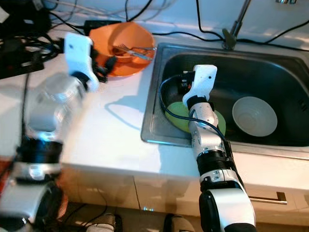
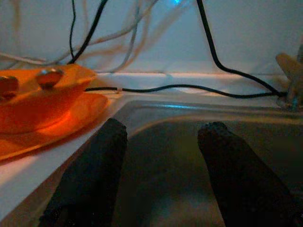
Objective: Kitchen organization
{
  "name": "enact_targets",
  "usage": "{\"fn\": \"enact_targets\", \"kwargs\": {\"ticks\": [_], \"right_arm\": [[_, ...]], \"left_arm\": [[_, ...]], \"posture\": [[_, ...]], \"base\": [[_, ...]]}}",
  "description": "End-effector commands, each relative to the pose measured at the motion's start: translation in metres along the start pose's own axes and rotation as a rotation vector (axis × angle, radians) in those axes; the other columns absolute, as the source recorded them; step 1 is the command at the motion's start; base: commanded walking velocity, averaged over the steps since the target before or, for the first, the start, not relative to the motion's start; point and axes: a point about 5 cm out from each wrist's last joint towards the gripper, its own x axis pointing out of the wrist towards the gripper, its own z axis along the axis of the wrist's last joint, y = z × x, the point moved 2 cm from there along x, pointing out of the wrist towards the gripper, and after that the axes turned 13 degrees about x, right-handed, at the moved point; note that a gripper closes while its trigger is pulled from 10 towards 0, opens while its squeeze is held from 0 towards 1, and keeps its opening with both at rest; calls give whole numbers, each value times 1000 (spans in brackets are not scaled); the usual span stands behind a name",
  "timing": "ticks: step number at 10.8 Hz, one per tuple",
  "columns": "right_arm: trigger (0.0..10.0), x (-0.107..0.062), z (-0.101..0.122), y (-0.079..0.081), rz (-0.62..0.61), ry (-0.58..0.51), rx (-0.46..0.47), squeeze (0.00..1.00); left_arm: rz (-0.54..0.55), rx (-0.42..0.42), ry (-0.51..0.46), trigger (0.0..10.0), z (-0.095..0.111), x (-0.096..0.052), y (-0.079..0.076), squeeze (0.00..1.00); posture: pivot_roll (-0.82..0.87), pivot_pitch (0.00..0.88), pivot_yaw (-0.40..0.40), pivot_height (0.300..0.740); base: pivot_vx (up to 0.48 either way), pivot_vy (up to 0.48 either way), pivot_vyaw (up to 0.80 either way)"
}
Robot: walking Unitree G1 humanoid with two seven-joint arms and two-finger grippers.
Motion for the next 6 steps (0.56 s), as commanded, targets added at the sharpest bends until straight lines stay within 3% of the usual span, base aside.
{"fn": "enact_targets", "kwargs": {"ticks": [1,3,6], "right_arm": [[10000,-1,-3,-1,-6,8,3,0],[10000,0,-2,-2,-11,7,4,0],[10000,0,-3,-1,-12,6,6,0]], "left_arm": [[-14,-13,46,10000,-4,3,3,0],[-33,-24,120,10000,-8,8,6,0],[-34,-52,147,10000,-12,17,8,0]], "posture": [[113,122,-6,740],[113,117,0,740],[111,106,5,740]], "base": [[0,0,0],[0,0,0],[0,0,0]]}}
